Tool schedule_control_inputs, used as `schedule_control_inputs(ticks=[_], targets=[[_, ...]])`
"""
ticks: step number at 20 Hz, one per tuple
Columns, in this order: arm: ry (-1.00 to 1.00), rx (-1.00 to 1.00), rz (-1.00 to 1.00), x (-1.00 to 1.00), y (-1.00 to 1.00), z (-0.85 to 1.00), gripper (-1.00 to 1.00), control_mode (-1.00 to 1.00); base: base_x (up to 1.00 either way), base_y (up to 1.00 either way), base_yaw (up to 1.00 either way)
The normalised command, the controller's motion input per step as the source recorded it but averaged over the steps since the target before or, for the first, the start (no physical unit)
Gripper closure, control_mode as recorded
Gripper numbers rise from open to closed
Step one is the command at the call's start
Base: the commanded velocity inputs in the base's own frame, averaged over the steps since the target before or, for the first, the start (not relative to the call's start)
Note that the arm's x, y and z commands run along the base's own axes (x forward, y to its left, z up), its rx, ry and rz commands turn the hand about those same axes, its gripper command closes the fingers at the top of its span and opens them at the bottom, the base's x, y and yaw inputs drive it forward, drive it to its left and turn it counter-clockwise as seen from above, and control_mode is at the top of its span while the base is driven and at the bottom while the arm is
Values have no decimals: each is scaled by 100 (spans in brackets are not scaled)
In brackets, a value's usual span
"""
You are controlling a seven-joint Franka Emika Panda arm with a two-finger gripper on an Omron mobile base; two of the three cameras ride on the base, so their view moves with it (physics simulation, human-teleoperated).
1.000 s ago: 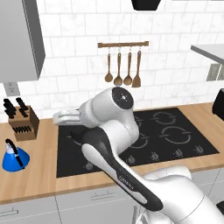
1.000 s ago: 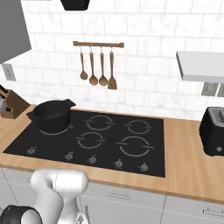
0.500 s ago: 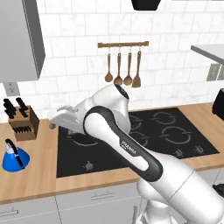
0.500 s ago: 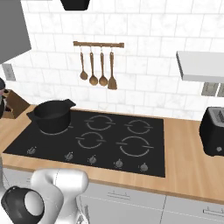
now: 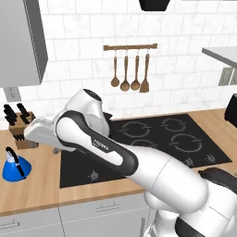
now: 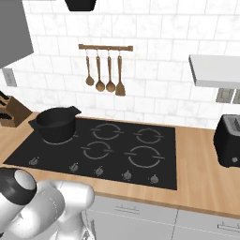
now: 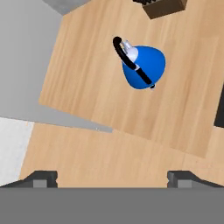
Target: Pick the kettle from the counter and place it on a stove burner. Then turn the burner on.
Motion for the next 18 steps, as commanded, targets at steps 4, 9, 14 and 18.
schedule_control_inputs(ticks=[4,9,14,18], targets=[[0,-6,-1,2,4,-2,-100,-100,0,0,0],[0,-1,0,2,0,-14,-100,-100,0,0,0],[3,-12,0,16,21,-47,-100,-100,0,0,0],[5,-15,0,26,22,-41,-100,-100,0,0,0]])
